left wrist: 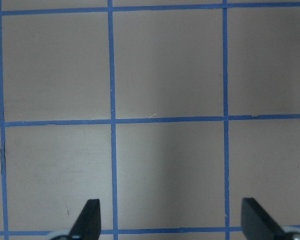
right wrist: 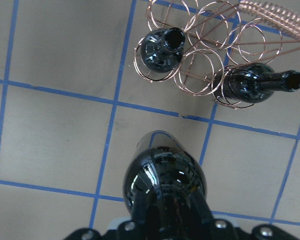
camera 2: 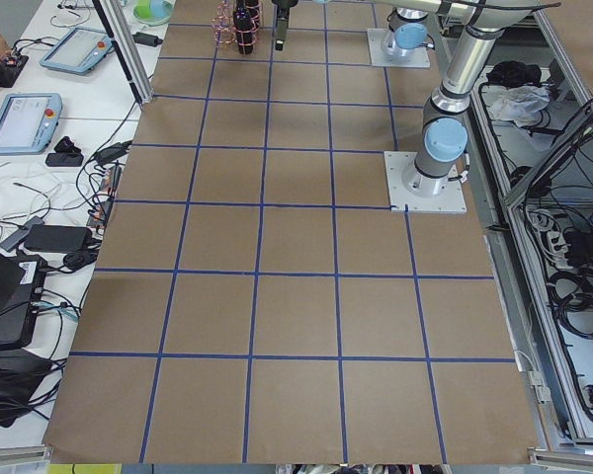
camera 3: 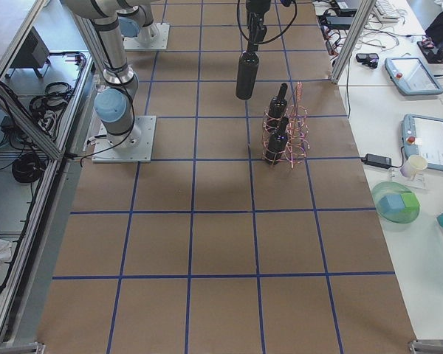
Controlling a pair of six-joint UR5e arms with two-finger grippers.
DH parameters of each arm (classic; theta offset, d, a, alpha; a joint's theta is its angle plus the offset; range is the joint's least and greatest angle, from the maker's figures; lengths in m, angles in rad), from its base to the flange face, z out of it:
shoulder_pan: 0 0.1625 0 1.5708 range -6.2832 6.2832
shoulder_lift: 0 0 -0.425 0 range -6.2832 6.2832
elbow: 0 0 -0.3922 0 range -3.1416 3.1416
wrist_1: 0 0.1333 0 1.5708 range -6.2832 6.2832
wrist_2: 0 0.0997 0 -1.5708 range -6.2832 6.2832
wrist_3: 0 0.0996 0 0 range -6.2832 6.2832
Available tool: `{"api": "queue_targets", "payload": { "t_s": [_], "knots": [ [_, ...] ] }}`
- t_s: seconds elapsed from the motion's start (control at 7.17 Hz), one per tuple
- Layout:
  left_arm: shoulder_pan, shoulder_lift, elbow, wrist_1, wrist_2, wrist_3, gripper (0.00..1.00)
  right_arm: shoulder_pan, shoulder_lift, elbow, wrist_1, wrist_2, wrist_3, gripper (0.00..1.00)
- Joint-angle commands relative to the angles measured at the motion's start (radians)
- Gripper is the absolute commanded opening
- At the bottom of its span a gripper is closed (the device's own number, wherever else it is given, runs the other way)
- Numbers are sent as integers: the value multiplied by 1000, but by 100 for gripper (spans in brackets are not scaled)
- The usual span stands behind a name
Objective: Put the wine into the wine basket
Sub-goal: 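Lower the bottle with the right gripper into the empty rack slot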
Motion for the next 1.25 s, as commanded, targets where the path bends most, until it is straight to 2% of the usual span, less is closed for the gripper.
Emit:
{"api": "queue_targets", "payload": {
  "t_s": [0.0, 0.14, 0.42, 0.56, 0.7, 1.12],
  "knots": [
    [5, 9, 5, -10, 3, 42, 100, -102, 10, 0, -50, -12, -149, 0],
    [35, 10, 18, -11, -2, 68, 100, -102, 27, 0, -74, -6, -151, 0],
    [170, 9, 119, -164, -11, 183, 100, -102, 72, 2, -149, 28, -151, 0],
    [225, 15, 131, -198, -38, 211, 100, -102, 97, 2, -176, 40, -151, 0],
    [230, 18, 127, -199, -65, 211, 100, -102, 111, 2, -209, 65, -145, 0],
    [221, 24, 93, -191, -65, 207, 100, -102, 160, 17, -304, 71, -149, 0]
  ]
}}
